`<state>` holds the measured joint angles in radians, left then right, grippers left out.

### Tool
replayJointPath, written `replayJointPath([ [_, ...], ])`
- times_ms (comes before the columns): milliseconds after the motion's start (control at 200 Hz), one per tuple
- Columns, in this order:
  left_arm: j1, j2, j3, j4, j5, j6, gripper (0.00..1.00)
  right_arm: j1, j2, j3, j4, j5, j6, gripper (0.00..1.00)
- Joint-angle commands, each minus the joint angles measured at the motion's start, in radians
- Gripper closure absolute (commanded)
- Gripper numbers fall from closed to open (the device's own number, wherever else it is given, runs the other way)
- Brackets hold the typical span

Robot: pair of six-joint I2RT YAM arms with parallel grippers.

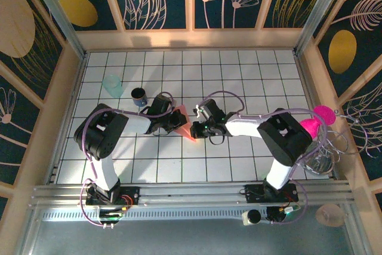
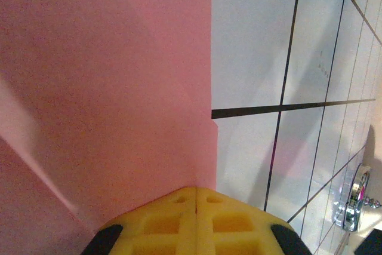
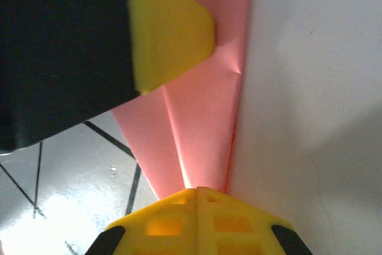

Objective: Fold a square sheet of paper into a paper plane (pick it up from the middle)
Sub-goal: Fourth fold the wing at the center of the table.

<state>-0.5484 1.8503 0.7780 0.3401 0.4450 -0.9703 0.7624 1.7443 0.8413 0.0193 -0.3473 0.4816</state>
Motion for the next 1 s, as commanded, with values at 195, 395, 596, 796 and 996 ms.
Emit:
replayJointPath([
  [195, 0.008, -0.082, -0.048, 0.002, -0.039, 0.034, 0.94, -0.009, 0.069, 0.004, -0.041, 0.041, 0.014, 1.00],
  [395, 0.008, -0.233, -0.111, 0.063, -0.047, 0.068, 0.93, -0.008, 0.085, -0.003, -0.098, 0.056, 0.009, 1.00],
  [596, -0.006, -0.222, -0.152, 0.082, -0.014, 0.061, 0.95, -0.008, 0.094, 0.007, -0.127, 0.062, 0.004, 1.00],
  [796, -0.027, -0.161, -0.130, 0.096, 0.040, 0.059, 0.95, -0.006, 0.107, 0.013, -0.129, 0.055, 0.006, 1.00],
  [996, -0.048, -0.105, -0.100, 0.054, 0.023, 0.057, 0.96, -0.006, 0.109, 0.016, -0.133, 0.056, 0.005, 1.00],
])
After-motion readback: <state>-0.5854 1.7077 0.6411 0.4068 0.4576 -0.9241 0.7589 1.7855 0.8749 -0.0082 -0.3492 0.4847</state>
